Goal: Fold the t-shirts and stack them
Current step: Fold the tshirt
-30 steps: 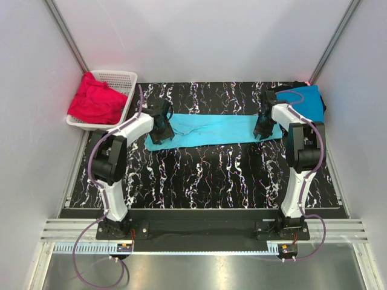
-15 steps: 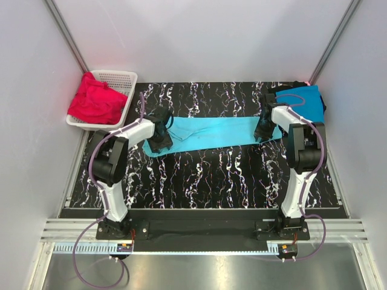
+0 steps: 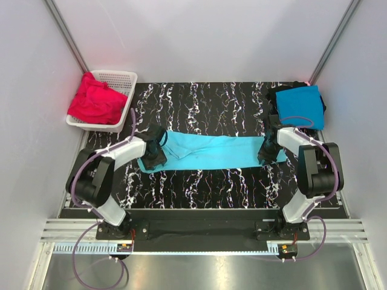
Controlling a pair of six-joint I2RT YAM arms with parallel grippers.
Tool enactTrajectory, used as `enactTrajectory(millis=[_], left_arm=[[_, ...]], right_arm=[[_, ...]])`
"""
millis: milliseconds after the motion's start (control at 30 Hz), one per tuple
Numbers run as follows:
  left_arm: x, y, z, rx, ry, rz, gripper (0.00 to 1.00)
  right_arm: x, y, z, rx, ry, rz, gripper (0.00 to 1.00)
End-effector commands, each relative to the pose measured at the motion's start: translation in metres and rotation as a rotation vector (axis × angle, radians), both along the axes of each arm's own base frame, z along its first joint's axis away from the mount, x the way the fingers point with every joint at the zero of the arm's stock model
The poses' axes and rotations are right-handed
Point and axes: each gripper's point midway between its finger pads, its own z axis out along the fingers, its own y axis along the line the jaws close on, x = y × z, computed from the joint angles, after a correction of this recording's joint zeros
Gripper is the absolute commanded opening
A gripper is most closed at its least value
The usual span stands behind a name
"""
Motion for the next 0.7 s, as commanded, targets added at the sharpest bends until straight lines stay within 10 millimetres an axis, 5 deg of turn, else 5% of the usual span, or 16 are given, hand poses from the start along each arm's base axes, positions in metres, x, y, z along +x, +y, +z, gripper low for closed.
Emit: enactTrajectory(millis=[0,300,433,667], left_arm=[[-0.057,0.026,-0.012,0.077,0.16,0.026,0.53],[-0.013,0.006,0.083,-0.052,-0.13,-0.03,0.56],[0.005,-0.001,0.121,-0.082,-0.228,-0.068,0.6],[0.011,-0.026,0.088,-0.08,-0.101,-0.171,0.59]], right_arm=[[-0.032,-0.01,0.0,-0.059,0.096,-0.042,0.24],[0.02,-0.004,0.102,-0.07,-0.207,-0.027,0.24],[0.028,0.001,0.124,-0.052,-0.276,-0.025,0.25],[0.027,0.013,0.101,-0.062,-0.202,0.013,0.24]])
